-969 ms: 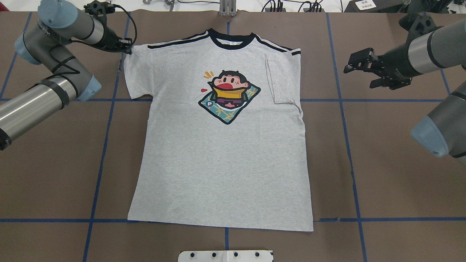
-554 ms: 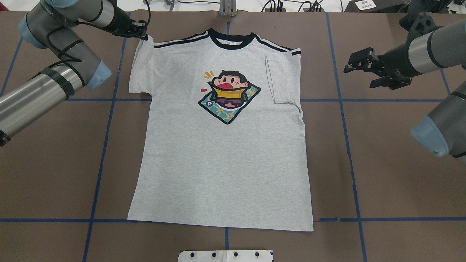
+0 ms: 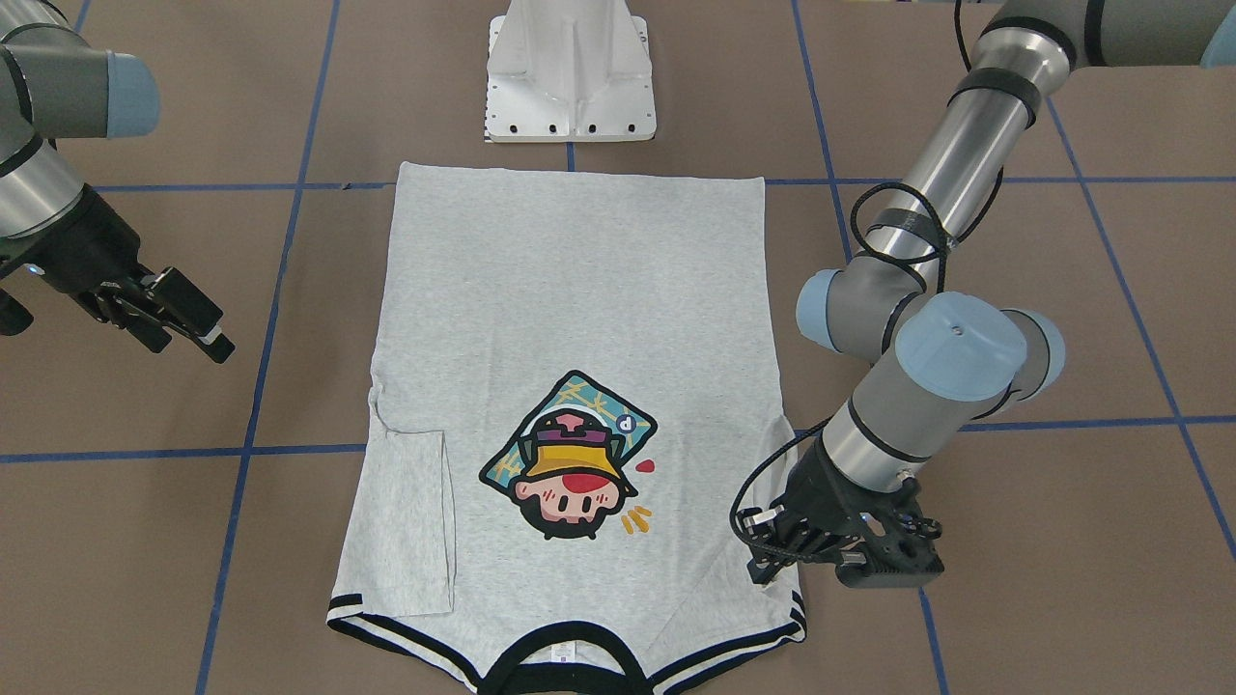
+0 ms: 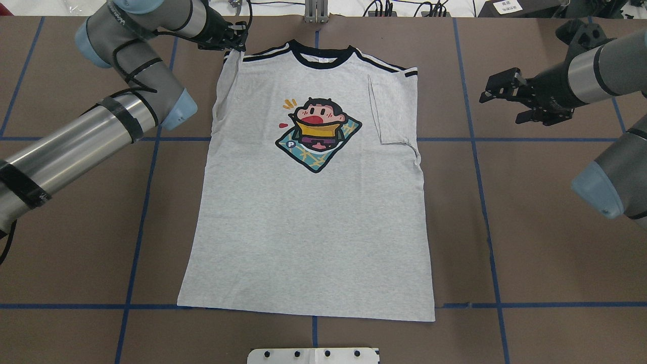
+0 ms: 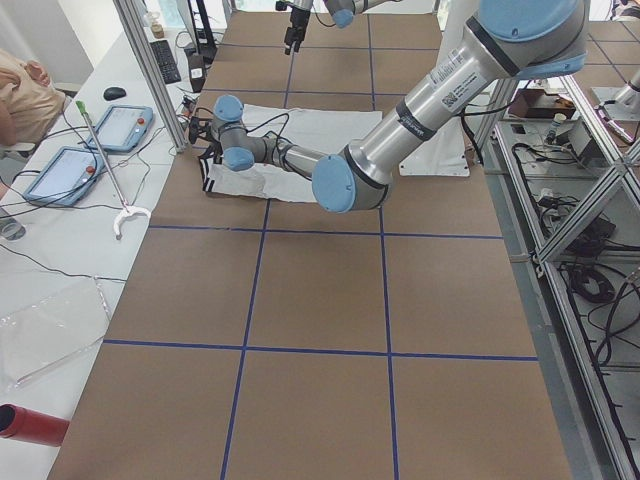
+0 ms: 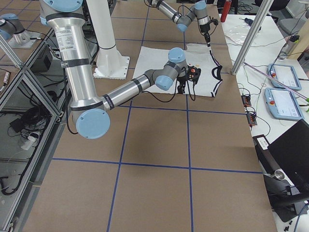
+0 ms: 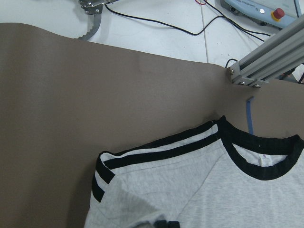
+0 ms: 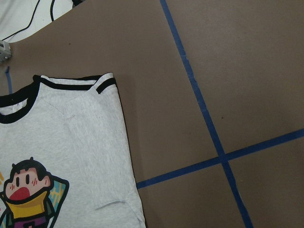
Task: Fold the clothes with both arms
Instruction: 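Release the sleeve with the left gripper while the right gripper moves to the hem corner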
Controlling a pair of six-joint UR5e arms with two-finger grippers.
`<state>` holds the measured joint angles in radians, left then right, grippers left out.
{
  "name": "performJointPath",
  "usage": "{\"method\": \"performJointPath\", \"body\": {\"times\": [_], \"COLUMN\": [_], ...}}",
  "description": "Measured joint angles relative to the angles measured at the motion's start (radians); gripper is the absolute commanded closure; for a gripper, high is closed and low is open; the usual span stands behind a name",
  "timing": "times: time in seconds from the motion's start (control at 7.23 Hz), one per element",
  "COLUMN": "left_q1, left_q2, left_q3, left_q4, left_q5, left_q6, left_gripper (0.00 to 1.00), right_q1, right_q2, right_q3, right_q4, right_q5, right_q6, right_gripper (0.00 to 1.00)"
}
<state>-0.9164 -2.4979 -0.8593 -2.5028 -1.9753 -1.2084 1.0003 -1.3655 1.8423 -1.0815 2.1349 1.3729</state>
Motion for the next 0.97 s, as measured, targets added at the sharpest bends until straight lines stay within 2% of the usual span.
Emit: {"method": "performJointPath", "body": {"times": [0.14, 0.28, 0.55, 0.69, 0.97], "left_q1": [0.015, 0.023, 0.024, 0.024, 0.023], "left_q2": [-0.038, -0.056, -0.061, -0.039, 0.082], "left_q3": [0.073, 0.120, 0.133, 0.089, -0.115], "left_q4": [-0.029, -0.056, -0.076, -0.075, -0.059], "left_q5": [0.053, 0.086, 0.103, 0.100, 0.028], "left_q6": [-0.006, -0.008, -0.015, -0.028, -0.045], "left_gripper": [0.35, 0.24, 0.24, 0.24, 0.24], "right_q1": [0.002, 0.005, 0.006, 0.004, -0.031], "right_q2": [0.000, 0.001, 0.007, 0.019, 0.043], "right_q3": [0.000, 0.000, 0.003, 0.003, 0.014], "right_q4": [-0.001, -0.001, -0.004, -0.009, -0.033], "right_q5": [0.001, 0.001, 0.002, 0.000, -0.007], "right_q6": [0.000, -0.001, 0.004, 0.017, 0.105], "right_gripper": [0.00, 0.00, 0.00, 0.00, 0.00]}}
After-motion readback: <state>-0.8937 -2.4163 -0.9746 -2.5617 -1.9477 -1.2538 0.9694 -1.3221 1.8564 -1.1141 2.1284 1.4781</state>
